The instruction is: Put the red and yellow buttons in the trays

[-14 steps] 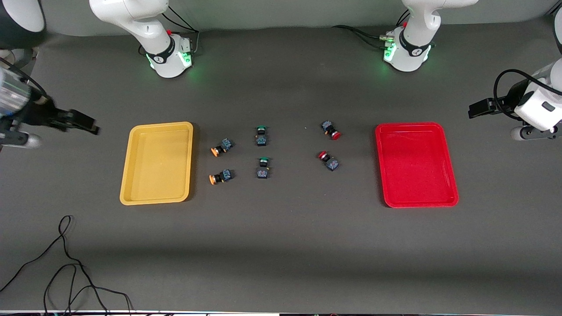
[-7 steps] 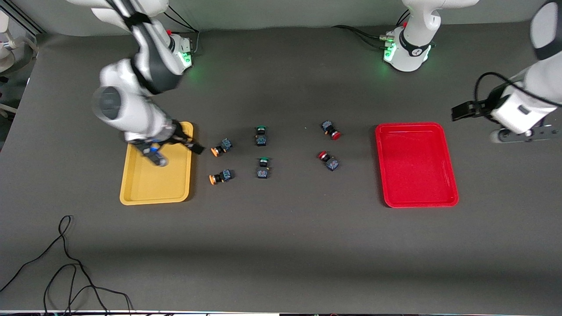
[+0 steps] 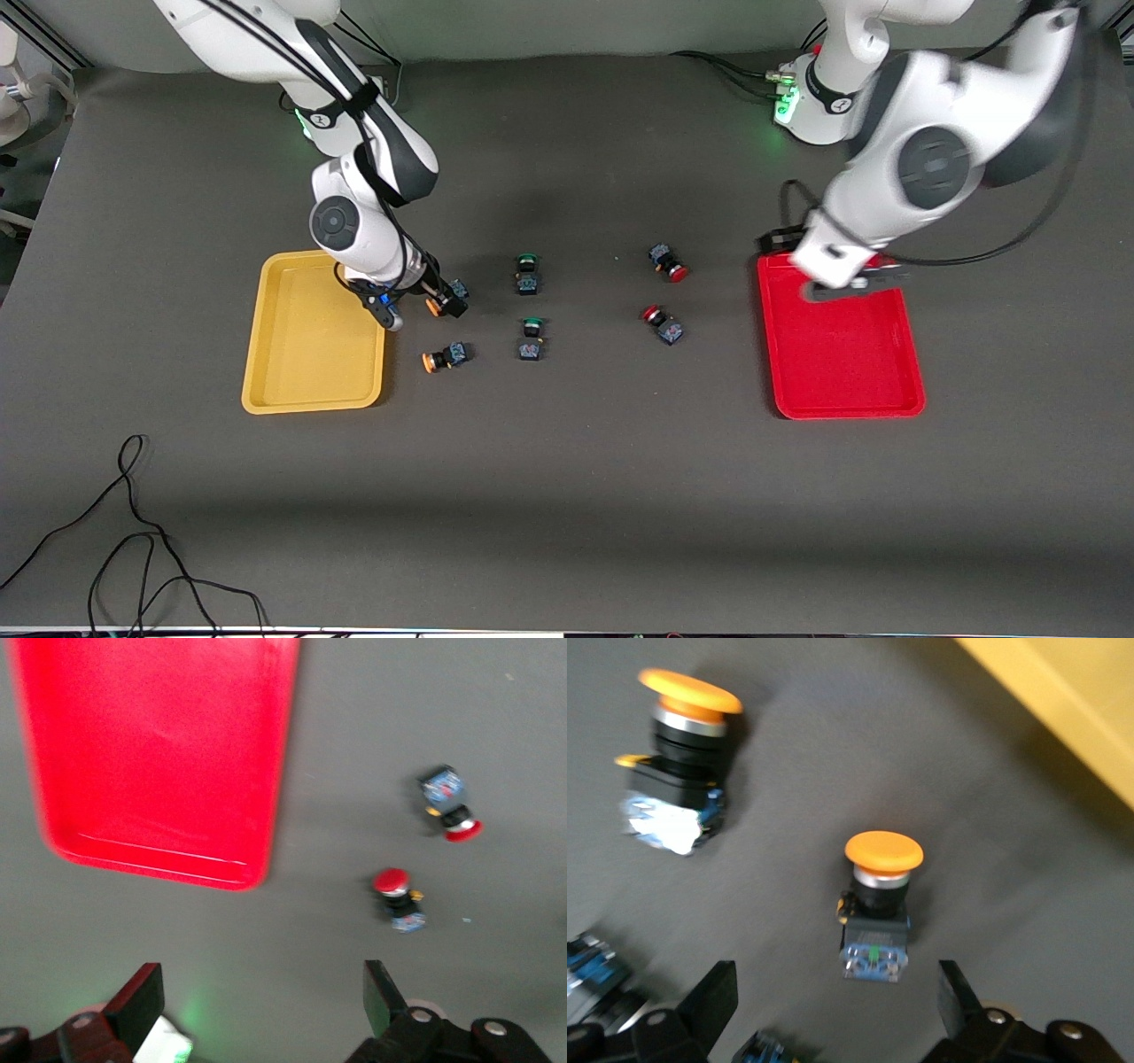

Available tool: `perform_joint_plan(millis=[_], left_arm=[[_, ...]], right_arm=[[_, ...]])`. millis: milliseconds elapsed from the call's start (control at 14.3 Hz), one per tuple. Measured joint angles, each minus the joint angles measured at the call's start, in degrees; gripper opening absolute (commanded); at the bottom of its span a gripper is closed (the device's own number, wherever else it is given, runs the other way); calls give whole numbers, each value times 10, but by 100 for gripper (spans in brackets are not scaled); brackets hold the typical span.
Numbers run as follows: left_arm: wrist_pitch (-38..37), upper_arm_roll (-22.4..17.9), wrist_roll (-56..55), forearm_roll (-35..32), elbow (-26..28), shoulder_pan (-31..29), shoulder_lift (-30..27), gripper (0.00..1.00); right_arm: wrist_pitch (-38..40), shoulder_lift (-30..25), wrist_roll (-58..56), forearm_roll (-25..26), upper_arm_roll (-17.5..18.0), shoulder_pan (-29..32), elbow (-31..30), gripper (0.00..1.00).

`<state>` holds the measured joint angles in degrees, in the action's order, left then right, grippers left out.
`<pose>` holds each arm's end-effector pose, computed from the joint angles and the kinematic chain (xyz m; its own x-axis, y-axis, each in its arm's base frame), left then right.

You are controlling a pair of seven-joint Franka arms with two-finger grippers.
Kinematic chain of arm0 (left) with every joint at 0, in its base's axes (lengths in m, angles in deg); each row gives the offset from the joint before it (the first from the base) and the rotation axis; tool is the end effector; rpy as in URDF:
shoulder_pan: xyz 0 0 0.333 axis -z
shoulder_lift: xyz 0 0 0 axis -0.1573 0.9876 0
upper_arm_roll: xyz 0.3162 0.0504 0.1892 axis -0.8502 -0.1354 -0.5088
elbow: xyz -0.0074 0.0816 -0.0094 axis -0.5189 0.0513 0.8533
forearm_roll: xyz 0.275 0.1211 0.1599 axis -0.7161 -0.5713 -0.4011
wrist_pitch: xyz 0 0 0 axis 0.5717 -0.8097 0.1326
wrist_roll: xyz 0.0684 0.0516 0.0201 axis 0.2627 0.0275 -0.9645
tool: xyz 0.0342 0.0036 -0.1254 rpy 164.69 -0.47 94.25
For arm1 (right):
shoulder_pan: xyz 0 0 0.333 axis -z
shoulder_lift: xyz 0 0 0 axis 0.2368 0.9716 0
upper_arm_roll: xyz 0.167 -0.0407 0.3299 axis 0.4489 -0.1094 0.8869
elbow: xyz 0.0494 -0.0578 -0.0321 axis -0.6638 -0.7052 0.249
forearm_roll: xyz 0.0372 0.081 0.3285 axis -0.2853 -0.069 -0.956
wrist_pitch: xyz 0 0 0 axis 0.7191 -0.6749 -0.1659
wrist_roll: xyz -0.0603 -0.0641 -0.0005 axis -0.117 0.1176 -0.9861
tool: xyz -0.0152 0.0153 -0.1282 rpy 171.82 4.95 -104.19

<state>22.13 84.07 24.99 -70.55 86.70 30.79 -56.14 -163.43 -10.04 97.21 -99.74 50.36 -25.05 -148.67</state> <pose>0.4409 -0.2040 0.4745 0.9377 0.2051 -0.2803 0.1958 -0.9787 -0.0612 0.4404 0.2406 0.2841 0.6310 -0.7493 -0.2007 -0.7669 -0.6416 -0.0160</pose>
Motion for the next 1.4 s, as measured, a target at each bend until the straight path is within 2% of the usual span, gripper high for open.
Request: perform_joint_plan(millis=[70, 140, 210, 280, 350, 420, 490, 630, 700, 770, 910, 980, 1050, 1120, 1190, 1330, 1400], left_arm=[[30, 0, -31, 10, 11, 22, 19, 99], [63, 0, -65, 15, 21, 46, 42, 98], [97, 1, -100, 17, 30, 71, 69, 98], [131, 1, -134, 18, 37, 96, 97, 97], [165, 1, -164, 19, 44, 119, 125, 97], [199, 1, -185, 28, 51, 138, 151, 96], [234, 1, -193, 43, 59, 150, 172, 95], [297, 2, -196, 63, 81, 160, 200, 90], [317, 2, -196, 67, 90, 160, 208, 80], [329, 2, -196, 69, 95, 160, 213, 58], [332, 2, -196, 72, 96, 160, 215, 4], [332, 2, -196, 73, 96, 160, 215, 0], [332, 1, -196, 74, 96, 160, 215, 0], [332, 1, -196, 75, 96, 160, 214, 0], [329, 1, -196, 75, 95, 159, 212, 0], [292, -3, -196, 77, 83, 152, 197, 0], [242, -5, -193, 77, 66, 138, 184, 0]], right_arm=[[-18, 14, 0, 0, 0, -3, -6, 98], [-32, 25, 0, 0, 0, -5, -10, 87], [-45, 33, 1, 0, 1, -5, -15, 62], [-53, 38, 1, 0, 1, -5, -19, 32], [-56, 40, 1, 0, 1, -5, -20, 14], [-56, 40, 1, 0, 1, -5, -21, 4], [-56, 40, 1, 0, 1, -5, -21, 0], [-51, 35, 1, 0, 1, -4, -20, 0], [-36, 27, -1, 0, 0, 0, -17, 0], [-3, 13, -10, 0, -3, 7, -13, 0], [89, -38, -64, 0, -33, 22, -2, 0], [135, -68, -106, 0, -61, 26, 2, 0], [167, -94, -152, 0, -90, 29, 3, 1], [183, -113, -201, 1, -121, 31, 1, 25], [190, -122, -257, 1, -156, 31, -2, 99], [187, -116, -350, 0, -217, 35, -9, 100], [184, -108, -371, -1, -229, 37, -10, 100]])
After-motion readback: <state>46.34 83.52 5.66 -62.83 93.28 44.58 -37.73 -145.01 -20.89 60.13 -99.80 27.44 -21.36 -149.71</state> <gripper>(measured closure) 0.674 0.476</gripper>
